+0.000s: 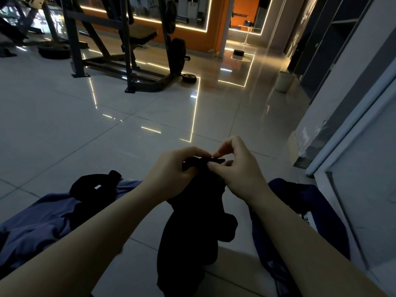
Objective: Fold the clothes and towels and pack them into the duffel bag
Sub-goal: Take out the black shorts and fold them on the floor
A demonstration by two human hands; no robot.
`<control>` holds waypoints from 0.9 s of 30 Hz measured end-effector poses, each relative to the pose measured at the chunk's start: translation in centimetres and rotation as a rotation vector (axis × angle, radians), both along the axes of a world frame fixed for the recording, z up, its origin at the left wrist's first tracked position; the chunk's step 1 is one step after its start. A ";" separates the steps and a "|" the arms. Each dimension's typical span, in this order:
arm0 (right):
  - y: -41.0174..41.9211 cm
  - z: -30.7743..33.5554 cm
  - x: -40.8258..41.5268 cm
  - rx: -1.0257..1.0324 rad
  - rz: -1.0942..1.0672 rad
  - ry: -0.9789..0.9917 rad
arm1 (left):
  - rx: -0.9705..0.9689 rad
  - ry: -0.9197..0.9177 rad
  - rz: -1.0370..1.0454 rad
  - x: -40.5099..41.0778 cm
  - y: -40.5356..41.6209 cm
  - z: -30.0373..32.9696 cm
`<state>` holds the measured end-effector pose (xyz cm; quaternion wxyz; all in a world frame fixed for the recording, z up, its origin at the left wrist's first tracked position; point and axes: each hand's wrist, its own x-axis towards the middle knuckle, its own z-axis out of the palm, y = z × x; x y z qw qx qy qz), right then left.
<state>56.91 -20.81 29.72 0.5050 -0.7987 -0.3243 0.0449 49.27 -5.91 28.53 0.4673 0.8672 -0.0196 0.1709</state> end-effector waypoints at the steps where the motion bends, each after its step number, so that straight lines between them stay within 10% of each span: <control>1: -0.1 0.0 0.2 -0.032 -0.011 0.050 | -0.005 -0.015 0.022 0.0 0.1 0.0; 6: -1.2 0.2 1.7 -0.230 0.071 0.415 | -0.127 -0.072 0.145 -0.2 1.0 -0.5; 14: -0.6 0.3 1.6 0.038 0.121 0.450 | -0.110 -0.045 0.155 -0.4 1.5 -0.6; 27: -0.5 -0.5 1.9 -0.183 0.071 -0.171 | -0.050 -0.051 0.046 0.7 0.9 -0.6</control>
